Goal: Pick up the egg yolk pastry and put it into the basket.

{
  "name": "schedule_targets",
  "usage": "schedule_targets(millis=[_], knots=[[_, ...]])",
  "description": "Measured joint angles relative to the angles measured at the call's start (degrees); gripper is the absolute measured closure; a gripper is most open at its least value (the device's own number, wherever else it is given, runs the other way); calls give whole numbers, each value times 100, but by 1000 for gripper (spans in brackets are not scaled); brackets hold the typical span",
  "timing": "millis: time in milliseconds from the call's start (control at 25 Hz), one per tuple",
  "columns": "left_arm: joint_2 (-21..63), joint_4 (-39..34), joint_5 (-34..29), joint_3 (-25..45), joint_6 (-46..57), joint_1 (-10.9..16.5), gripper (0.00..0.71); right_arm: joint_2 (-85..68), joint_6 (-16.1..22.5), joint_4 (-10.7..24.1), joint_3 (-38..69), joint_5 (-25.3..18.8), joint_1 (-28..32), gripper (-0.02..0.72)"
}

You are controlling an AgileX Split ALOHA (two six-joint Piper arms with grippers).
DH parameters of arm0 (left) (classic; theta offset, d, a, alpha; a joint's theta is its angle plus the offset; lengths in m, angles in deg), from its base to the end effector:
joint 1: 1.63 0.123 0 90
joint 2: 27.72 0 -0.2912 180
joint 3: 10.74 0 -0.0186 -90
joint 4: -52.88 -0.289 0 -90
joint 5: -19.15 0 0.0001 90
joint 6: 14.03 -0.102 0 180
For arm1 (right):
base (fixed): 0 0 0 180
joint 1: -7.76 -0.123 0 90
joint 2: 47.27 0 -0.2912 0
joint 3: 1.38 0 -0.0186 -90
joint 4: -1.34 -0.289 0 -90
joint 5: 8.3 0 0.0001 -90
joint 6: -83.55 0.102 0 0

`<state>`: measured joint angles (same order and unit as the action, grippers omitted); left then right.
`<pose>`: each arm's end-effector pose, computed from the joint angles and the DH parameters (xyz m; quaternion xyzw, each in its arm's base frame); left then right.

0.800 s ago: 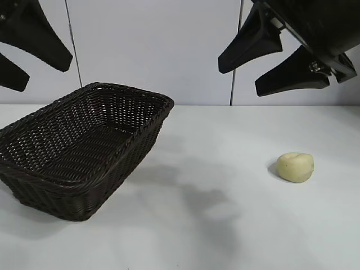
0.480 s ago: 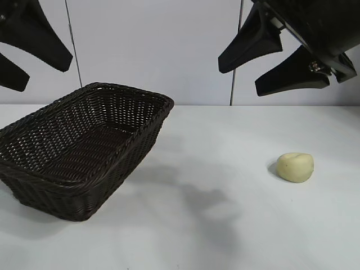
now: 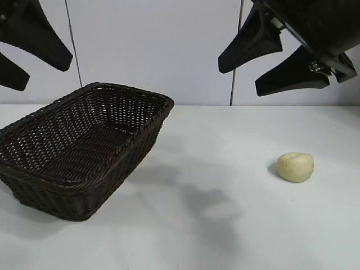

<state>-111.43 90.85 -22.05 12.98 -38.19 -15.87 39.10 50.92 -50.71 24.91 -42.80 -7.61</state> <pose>0.2871 -0.1155 0.2701 0.1316 0.9182 -0.2494 0.2782 0.2957 0.1286 0.2542 -0.0979 0.8999 0.2986 0.3022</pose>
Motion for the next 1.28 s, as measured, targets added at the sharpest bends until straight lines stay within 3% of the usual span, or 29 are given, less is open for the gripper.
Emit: schedule_targets(millis=[400,840,1120,1280], knots=[[0,171,198,0,284,0,170,0,0,0,0,0,0,207],[0,1542,126,0,2917,0,170,0,0,-5,0,0,0,207],[0,1570,112,0,3702,0,170,0,0,-5,0,0,0,207],[0,1145,105,0,4246,0,170,0,0,-5,0,0,0,207]])
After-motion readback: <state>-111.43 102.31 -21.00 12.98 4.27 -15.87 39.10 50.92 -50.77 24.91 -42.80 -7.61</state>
